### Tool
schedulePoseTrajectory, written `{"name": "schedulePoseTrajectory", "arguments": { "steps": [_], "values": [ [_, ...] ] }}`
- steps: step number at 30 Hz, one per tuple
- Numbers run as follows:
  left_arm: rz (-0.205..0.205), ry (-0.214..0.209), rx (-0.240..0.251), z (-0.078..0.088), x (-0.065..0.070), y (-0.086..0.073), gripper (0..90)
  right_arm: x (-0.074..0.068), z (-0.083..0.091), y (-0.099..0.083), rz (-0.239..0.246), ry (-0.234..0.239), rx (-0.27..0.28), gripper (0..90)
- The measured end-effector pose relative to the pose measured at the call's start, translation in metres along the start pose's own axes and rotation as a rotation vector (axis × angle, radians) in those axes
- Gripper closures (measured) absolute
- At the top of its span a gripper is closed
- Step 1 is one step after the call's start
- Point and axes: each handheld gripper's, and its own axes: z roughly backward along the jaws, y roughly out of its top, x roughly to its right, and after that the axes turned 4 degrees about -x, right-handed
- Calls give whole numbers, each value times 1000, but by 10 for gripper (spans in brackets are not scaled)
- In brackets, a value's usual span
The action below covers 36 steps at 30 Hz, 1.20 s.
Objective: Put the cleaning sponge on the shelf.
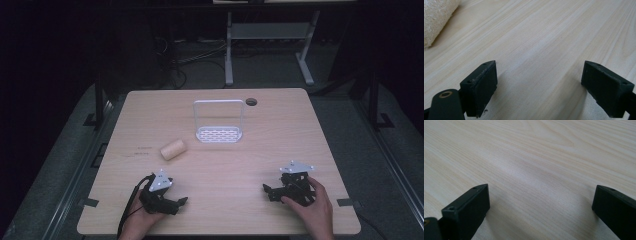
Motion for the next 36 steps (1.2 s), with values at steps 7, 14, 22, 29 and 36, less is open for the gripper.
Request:
{"name": "schedulePoseTrajectory", "arguments": {
  "steps": [7,14,22,29,36],
  "values": [
    [2,1,0,1,1,0,134,0,0,0,1,1,0,9],
    [0,-6,-1,3,2,-2,138,0,0,0,1,0,0,9],
    [-16,9,-14,10,0,-4,138,0,0,0,3,0,-1,10],
    [-13,16,-6,21,-7,-8,141,0,0,0,2,0,0,10],
    [1,29,0,27,-15,-12,141,0,0,0,1,0,0,9]
  ]
}}
